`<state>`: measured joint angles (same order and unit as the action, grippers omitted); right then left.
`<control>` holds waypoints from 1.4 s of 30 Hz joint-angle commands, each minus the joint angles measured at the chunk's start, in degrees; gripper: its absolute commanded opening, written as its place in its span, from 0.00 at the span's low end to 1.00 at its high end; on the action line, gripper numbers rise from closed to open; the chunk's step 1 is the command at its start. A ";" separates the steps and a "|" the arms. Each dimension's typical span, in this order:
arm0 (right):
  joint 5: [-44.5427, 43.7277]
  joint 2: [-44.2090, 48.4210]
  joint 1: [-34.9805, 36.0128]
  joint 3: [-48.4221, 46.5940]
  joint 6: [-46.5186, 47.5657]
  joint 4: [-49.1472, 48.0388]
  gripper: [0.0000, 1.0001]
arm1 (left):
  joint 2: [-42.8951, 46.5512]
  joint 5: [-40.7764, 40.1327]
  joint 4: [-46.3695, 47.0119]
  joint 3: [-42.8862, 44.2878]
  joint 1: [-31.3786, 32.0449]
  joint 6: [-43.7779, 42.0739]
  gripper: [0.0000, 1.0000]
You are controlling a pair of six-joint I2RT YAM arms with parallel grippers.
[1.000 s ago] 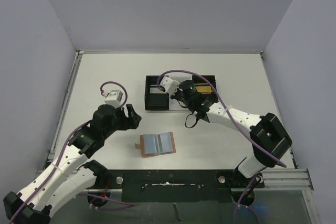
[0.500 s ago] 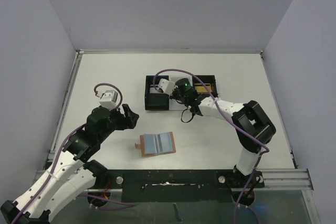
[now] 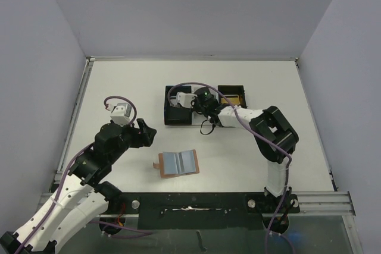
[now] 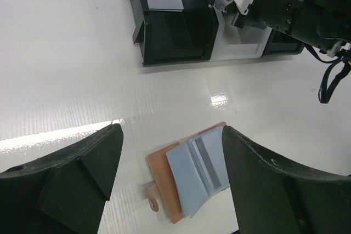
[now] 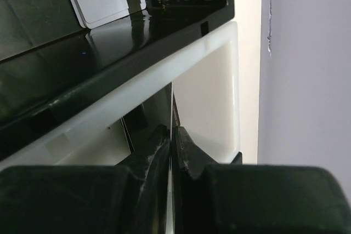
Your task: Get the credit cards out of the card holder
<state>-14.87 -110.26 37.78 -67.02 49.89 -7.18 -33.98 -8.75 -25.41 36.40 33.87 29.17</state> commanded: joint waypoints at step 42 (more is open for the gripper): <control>5.55 0.84 -2.71 -5.22 -0.38 5.55 0.46 | -4.70 5.02 3.85 1.74 -2.84 -2.19 0.73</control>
<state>-11.57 -113.71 35.11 -71.07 50.85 -2.22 -38.50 -5.08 -25.06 36.40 31.38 27.94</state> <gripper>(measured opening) 0.449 0.728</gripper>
